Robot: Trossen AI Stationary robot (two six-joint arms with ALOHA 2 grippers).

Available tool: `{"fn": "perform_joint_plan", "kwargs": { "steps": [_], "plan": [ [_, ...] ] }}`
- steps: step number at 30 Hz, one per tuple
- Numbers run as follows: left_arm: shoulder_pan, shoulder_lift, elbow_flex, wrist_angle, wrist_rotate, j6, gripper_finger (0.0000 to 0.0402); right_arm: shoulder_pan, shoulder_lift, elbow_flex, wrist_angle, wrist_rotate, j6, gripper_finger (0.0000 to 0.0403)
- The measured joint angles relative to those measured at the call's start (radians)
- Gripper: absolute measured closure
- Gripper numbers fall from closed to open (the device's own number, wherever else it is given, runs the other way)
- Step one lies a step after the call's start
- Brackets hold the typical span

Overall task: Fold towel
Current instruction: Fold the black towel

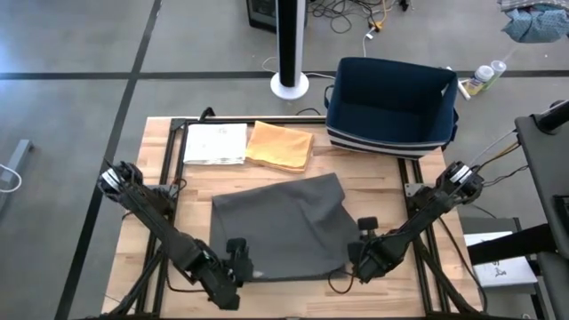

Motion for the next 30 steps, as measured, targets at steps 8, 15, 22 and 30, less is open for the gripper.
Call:
{"fn": "perform_joint_plan", "kwargs": {
  "steps": [8,15,22,30],
  "plan": [
    [0.003,-0.198,-0.003,-0.383,-0.198,-0.166,0.039,-0.005,-0.078,0.259,-0.273,0.241,0.035,0.0399],
    [0.007,-0.433,-0.003,-0.553,-0.472,-0.282,0.0383,-0.037,-0.136,0.505,-0.426,0.571,0.002,0.0401],
    [0.024,-0.706,-0.003,-0.574,-0.82,-0.23,0.0392,-0.241,-0.177,0.634,-0.383,0.875,-0.268,0.0401],
    [0.127,-0.91,-0.008,-0.573,-0.941,-0.131,0.0382,-0.565,-0.178,0.635,-0.169,0.762,-0.609,0.0401]
  ]
}}
